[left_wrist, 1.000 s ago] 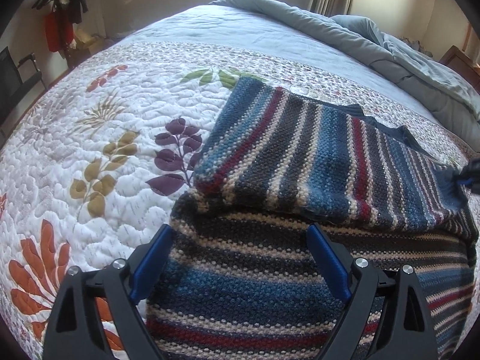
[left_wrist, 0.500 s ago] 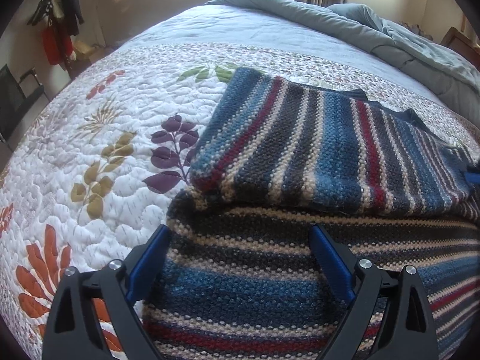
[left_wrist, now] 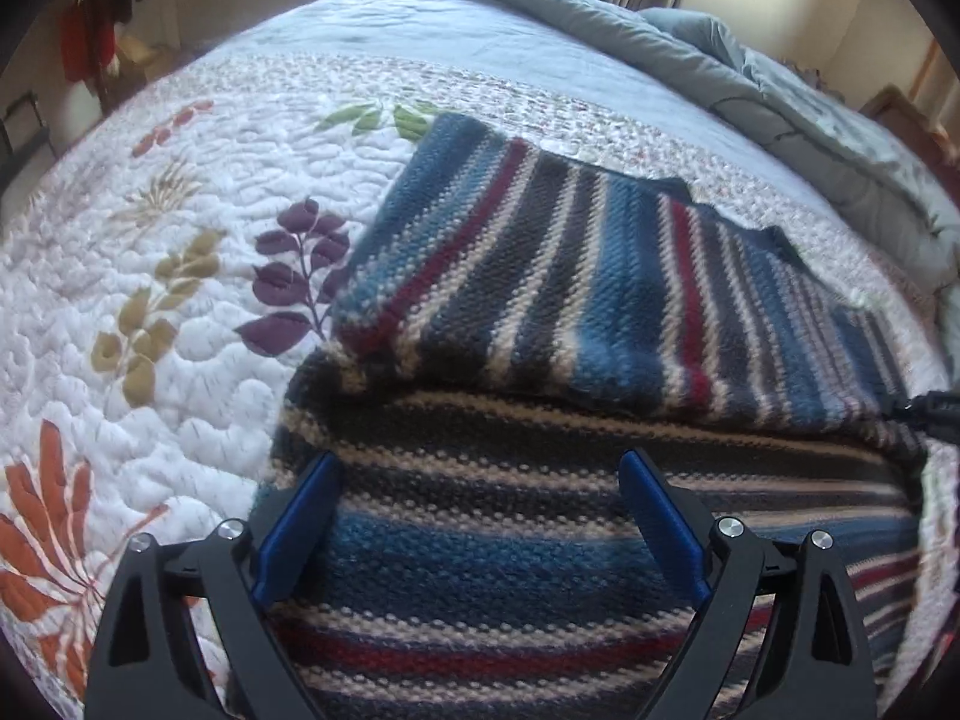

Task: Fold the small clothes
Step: 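Move both grippers to the ribbed hem of the sweater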

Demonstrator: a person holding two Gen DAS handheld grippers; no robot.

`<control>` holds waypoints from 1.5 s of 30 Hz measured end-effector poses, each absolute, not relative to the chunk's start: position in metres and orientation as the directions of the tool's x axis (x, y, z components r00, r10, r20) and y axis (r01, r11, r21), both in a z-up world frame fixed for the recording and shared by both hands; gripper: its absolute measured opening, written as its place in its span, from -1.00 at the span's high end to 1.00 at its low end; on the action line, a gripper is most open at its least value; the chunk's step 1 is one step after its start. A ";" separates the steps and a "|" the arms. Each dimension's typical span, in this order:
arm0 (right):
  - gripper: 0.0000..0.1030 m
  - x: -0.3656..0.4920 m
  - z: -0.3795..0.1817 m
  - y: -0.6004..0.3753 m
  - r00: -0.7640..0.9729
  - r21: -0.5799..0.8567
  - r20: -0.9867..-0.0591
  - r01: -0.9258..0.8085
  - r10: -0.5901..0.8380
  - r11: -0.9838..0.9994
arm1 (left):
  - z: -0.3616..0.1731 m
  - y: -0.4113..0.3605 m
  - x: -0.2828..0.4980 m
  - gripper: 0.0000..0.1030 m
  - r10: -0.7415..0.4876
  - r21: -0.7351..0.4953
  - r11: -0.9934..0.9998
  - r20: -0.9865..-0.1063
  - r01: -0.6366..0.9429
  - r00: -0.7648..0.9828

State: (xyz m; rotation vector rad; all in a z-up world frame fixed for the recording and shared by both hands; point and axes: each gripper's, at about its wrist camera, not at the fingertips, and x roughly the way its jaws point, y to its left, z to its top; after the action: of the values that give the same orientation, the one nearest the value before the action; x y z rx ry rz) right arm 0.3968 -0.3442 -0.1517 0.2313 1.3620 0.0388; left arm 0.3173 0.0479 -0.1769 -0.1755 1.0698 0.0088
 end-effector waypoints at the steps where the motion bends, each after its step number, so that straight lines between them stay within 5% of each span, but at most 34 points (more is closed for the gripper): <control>1: 0.84 0.398 -0.152 -0.341 0.214 0.174 -0.965 0.102 0.149 0.980 | -0.178 0.046 0.317 -0.83 -0.067 -0.121 0.989 -0.874 -0.082 0.481; 7: 0.62 0.352 -0.122 -0.333 0.268 0.115 -0.959 0.056 0.096 0.992 | -0.174 0.040 0.311 -0.83 -0.041 -0.076 0.996 -0.878 -0.056 0.477; 17: 0.60 0.155 -0.155 -0.336 0.171 0.235 -0.959 0.033 0.226 0.971 | -0.156 0.028 0.233 -0.83 -0.059 -0.056 0.998 -0.882 0.020 0.467; 22: 0.59 0.146 -0.153 -0.346 0.212 0.295 -0.938 0.075 0.274 0.953 | -0.175 0.018 0.187 -0.83 0.003 0.031 0.998 -0.891 0.054 0.453; 26: 0.04 0.121 -0.115 -0.350 0.265 0.291 -0.925 0.038 0.271 0.956 | -0.153 0.026 0.141 -0.83 0.009 0.041 0.997 -0.890 0.059 0.457; 32: -0.11 0.053 -0.108 -0.386 0.263 0.276 -0.934 0.106 0.241 0.955 | -0.150 0.076 0.080 -0.83 0.044 0.026 0.998 -0.913 -0.051 0.405; 40: -0.18 0.012 -0.132 -0.390 0.223 0.381 -0.911 0.136 0.347 0.914 | -0.161 0.087 0.060 -0.83 -0.150 -0.189 0.979 -0.927 -0.082 0.344; 45: 0.01 0.013 -0.140 -0.373 0.219 0.441 -0.886 0.133 0.408 0.887 | -0.165 0.067 0.048 -0.80 -0.281 -0.309 0.950 -0.910 -0.050 0.304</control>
State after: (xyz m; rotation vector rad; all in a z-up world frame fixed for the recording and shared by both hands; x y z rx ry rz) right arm 0.0127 -0.3732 -0.1400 0.4783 1.3515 0.2002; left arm 0.0478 0.0673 -0.1652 -0.3033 1.2582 -0.1558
